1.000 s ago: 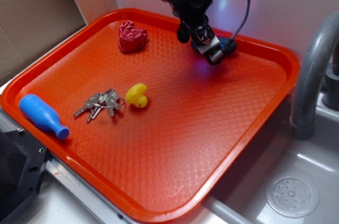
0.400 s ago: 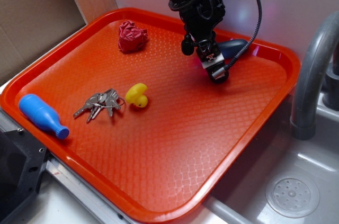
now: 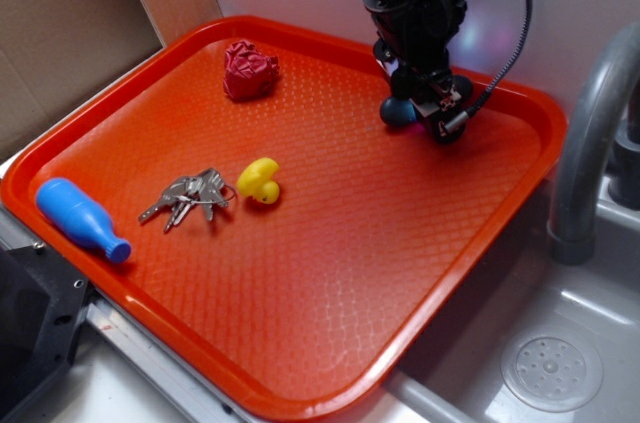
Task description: Grab the plastic pickle.
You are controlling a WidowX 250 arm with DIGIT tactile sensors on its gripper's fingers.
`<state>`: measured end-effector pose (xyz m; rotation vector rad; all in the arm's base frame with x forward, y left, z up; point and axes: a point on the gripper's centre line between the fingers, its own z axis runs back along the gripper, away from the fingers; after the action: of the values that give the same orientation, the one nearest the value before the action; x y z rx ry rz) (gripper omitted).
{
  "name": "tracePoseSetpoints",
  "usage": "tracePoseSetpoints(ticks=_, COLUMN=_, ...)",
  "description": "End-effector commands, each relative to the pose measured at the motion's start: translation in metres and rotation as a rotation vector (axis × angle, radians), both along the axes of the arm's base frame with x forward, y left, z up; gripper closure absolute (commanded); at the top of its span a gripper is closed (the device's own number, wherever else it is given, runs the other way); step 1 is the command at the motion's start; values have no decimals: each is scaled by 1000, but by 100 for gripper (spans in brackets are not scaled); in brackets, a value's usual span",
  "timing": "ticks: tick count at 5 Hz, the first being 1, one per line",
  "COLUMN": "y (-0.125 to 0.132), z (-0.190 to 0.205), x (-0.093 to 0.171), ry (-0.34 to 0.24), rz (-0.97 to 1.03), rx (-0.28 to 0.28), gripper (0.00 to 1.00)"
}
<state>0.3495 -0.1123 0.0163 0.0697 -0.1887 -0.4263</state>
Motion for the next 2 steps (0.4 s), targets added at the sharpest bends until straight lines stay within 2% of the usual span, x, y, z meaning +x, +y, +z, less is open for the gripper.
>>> tracePoseSetpoints(ticks=1, y=3, z=17, x=-19, ry=56, rz=37, rx=-22, gripper=100)
tracePoseSetpoints(ticks=2, y=12, z=49, x=-50, ry=181, rz=96, rx=-120, gripper=100)
